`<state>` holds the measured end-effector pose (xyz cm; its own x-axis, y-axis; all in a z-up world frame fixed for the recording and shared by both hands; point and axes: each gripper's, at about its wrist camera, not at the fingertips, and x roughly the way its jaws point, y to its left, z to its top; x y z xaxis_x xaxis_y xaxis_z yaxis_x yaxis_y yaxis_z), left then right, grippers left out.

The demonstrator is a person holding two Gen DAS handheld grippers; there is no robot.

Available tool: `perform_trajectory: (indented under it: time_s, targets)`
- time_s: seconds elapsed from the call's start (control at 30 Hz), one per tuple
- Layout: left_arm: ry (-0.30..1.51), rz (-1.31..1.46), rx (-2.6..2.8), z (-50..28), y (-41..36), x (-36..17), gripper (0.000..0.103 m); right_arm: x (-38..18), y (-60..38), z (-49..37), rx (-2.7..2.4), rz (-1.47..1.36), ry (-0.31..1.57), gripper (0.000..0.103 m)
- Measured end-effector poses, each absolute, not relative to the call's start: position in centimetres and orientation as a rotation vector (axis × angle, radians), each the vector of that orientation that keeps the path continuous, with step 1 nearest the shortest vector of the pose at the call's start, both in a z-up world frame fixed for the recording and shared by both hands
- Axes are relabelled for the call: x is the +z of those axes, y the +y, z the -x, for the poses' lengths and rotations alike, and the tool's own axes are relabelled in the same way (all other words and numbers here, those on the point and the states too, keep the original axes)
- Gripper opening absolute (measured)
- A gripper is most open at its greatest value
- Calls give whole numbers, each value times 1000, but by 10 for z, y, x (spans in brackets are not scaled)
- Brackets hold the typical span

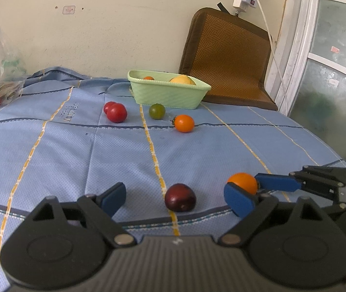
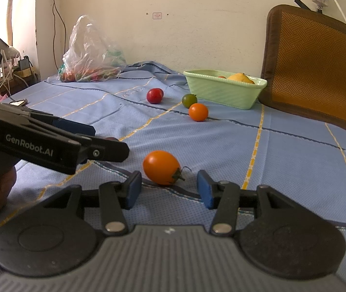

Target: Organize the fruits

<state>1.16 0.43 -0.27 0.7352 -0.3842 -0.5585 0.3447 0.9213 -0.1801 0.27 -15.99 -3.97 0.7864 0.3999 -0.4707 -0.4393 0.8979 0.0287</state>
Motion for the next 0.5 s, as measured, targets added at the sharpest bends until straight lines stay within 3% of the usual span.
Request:
perform_trajectory:
  time_s: [0.5]
  targets:
    - [627,67,-407,-11,4,-3,90,-40,-160,-3,453,83,488,54]
